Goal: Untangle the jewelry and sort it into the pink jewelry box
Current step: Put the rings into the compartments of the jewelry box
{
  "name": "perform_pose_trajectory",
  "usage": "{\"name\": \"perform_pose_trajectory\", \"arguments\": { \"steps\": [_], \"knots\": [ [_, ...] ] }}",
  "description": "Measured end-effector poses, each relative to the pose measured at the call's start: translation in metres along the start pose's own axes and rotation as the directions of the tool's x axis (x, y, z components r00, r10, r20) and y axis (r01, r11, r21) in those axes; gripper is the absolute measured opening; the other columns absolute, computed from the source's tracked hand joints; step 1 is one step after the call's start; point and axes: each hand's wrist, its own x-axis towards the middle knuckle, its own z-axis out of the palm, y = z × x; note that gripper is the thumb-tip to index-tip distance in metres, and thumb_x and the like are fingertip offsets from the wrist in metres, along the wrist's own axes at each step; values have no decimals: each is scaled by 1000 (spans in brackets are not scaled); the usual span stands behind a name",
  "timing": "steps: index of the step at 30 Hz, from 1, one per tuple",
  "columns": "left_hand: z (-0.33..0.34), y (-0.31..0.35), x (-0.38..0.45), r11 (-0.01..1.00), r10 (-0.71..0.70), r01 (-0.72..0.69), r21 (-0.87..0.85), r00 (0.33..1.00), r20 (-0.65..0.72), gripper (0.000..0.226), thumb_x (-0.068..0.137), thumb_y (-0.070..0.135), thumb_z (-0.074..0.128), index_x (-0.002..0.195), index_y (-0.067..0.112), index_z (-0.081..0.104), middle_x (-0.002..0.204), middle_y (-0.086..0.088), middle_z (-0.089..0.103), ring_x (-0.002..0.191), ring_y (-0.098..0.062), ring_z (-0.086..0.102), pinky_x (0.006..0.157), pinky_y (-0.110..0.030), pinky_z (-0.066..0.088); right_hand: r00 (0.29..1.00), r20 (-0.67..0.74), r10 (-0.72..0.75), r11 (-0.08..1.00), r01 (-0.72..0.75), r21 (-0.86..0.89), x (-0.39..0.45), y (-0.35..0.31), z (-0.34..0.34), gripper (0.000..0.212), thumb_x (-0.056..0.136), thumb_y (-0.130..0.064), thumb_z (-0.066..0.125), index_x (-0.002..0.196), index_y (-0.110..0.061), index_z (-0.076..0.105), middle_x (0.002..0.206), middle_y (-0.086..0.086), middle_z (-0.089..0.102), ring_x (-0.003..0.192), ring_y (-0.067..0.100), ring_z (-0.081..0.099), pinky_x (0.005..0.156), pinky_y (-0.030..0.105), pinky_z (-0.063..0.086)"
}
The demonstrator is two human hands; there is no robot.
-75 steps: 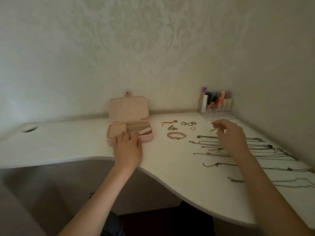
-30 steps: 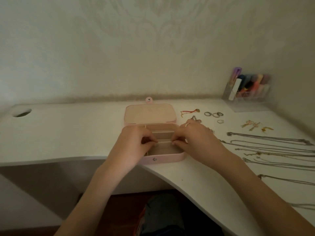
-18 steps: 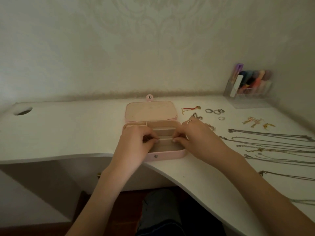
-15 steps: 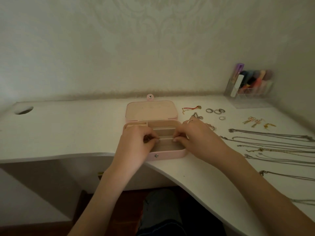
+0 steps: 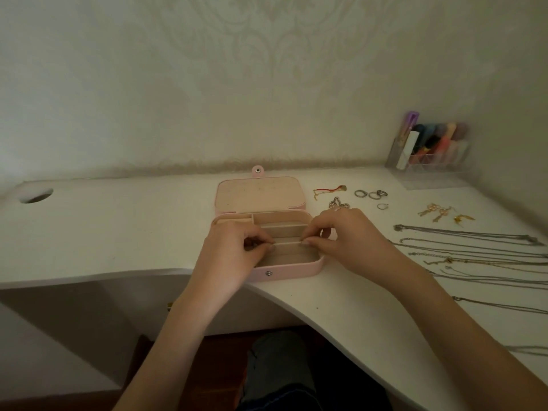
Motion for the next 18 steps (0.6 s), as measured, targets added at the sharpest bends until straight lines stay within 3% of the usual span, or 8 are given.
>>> {"name": "perform_pose_trajectory", "arguments": {
  "steps": [2, 4, 6, 7, 9, 12, 15, 18],
  "knots": [
    [1, -1, 0, 1000, 15, -15, -7, 1000, 5, 11, 81, 17, 71, 88, 23, 76, 82, 15, 67, 82, 2, 57, 69, -2, 39, 992, -115, 53, 991, -38, 130, 3, 6, -14, 13, 86, -20, 67, 97, -19, 75, 88, -10, 68, 79, -2, 58, 76, 4, 38],
    [2, -1, 1, 999, 32, -32, 10, 999, -2, 11, 82, 20, 70, 91, 23, 76, 85, 13, 68, 84, 0, 58, 74, -7, 40, 941, -304, 148, 973, -84, 215, 13, 19, -32, 16, 89, -15, 64, 102, -16, 73, 95, -7, 69, 81, -2, 60, 73, -1, 39],
    [3, 2, 1, 999, 36, -36, 30, 999, -16, 13, 81, 21, 71, 93, 22, 75, 85, 11, 67, 84, -5, 58, 79, -18, 44, 890, -395, 227, 971, -175, 164, 32, 40, -46, 21, 92, -6, 57, 108, -11, 71, 107, 1, 69, 89, 3, 60, 74, -4, 36],
    [4, 3, 1, 999, 30, -29, 36, 999, -21, 12, 81, 21, 71, 93, 22, 74, 84, 12, 66, 84, -6, 58, 80, -20, 44, 886, -383, 260, 966, -239, 102, 43, 53, -49, 27, 93, 0, 52, 112, -9, 69, 115, 5, 67, 98, 8, 60, 78, -2, 35],
    [3, 3, 2, 998, 27, -27, 51, 1000, -13, 13, 81, 23, 70, 94, 24, 74, 84, 14, 63, 85, -6, 56, 78, -18, 41, 899, -277, 339, 935, -354, -4, 64, 77, -44, 41, 91, 11, 43, 121, -8, 63, 129, 11, 59, 113, 20, 58, 87, 16, 42],
    [-2, 1, 3, 996, 65, -67, 53, 997, 42, 13, 82, 27, 69, 95, 26, 73, 83, 20, 60, 83, 3, 53, 71, -6, 37, 931, -150, 333, 911, -358, -203, 88, 105, -26, 41, 91, 7, 45, 125, -10, 60, 128, 15, 59, 113, 27, 58, 95, 39, 47],
    [-7, 0, -1, 995, 87, -91, 35, 992, 86, 20, 84, 36, 64, 102, 29, 69, 88, 28, 53, 88, 13, 47, 74, -1, 36, 936, -149, 317, 864, -350, -362, 102, 115, -15, 27, 89, -3, 57, 111, -12, 70, 112, 12, 67, 98, 31, 63, 85, 38, 52],
    [-3, -8, -10, 961, 185, -195, 197, 980, 70, 48, 82, 61, 46, 117, 31, 60, 106, 23, 55, 103, -1, 44, 89, -22, 39, 932, -187, 310, 863, -358, -356, 103, 115, -12, 22, 87, 1, 57, 100, -9, 71, 104, 12, 67, 92, 31, 63, 79, 38, 52]
  ]
}}
